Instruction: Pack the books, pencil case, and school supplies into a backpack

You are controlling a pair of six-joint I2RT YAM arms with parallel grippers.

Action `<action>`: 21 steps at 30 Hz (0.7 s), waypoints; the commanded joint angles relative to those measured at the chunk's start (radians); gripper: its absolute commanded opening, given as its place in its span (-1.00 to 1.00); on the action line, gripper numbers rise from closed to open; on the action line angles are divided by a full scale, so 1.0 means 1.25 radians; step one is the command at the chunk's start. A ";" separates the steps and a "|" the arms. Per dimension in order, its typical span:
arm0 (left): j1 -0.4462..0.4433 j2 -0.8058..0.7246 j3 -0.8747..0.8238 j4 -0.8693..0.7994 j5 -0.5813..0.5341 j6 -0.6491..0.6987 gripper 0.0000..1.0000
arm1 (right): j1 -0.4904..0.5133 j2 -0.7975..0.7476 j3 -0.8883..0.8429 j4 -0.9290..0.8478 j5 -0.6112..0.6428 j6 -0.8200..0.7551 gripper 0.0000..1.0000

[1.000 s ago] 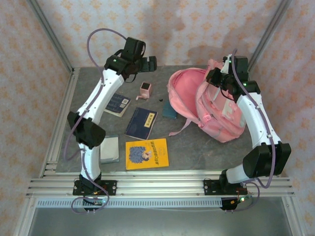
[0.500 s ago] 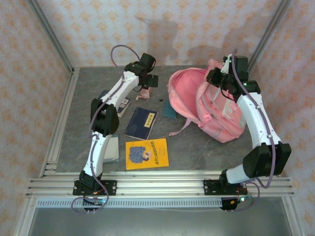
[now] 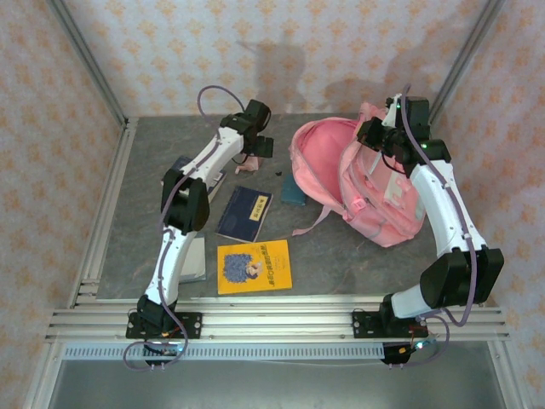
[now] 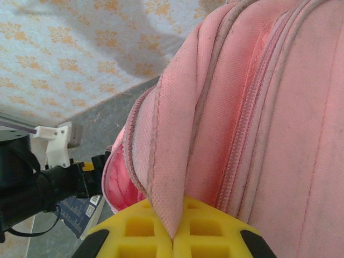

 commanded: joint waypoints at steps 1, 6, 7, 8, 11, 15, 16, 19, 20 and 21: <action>0.004 0.033 -0.002 0.016 0.017 0.016 0.84 | -0.006 0.005 0.016 0.040 0.007 -0.007 -1.00; 0.004 0.041 -0.007 0.018 0.018 0.025 0.62 | -0.007 0.006 0.013 0.045 -0.001 -0.006 -1.00; 0.004 0.041 -0.010 0.020 0.019 0.025 0.53 | -0.007 0.007 0.012 0.047 -0.001 -0.005 -1.00; 0.004 0.041 -0.013 0.021 0.019 0.024 0.44 | -0.007 0.008 0.013 0.047 -0.002 -0.004 -1.00; 0.005 0.041 -0.018 0.021 0.009 0.025 0.24 | -0.007 0.010 0.013 0.048 -0.009 -0.003 -1.00; 0.005 0.033 -0.024 0.023 -0.005 0.028 -0.08 | -0.007 0.007 0.012 0.047 -0.013 -0.005 -1.00; 0.005 0.030 -0.023 0.023 -0.010 0.029 -0.16 | -0.007 0.005 0.012 0.047 -0.013 -0.005 -1.00; 0.006 0.009 -0.031 0.022 -0.032 0.027 -0.26 | -0.007 -0.002 0.011 0.045 -0.014 -0.006 -1.00; 0.006 -0.003 -0.040 0.025 -0.035 0.026 -0.27 | -0.007 -0.006 0.010 0.045 -0.014 -0.007 -1.00; 0.006 -0.017 -0.052 0.030 -0.035 0.024 -0.27 | -0.007 -0.009 0.010 0.045 -0.015 -0.007 -1.00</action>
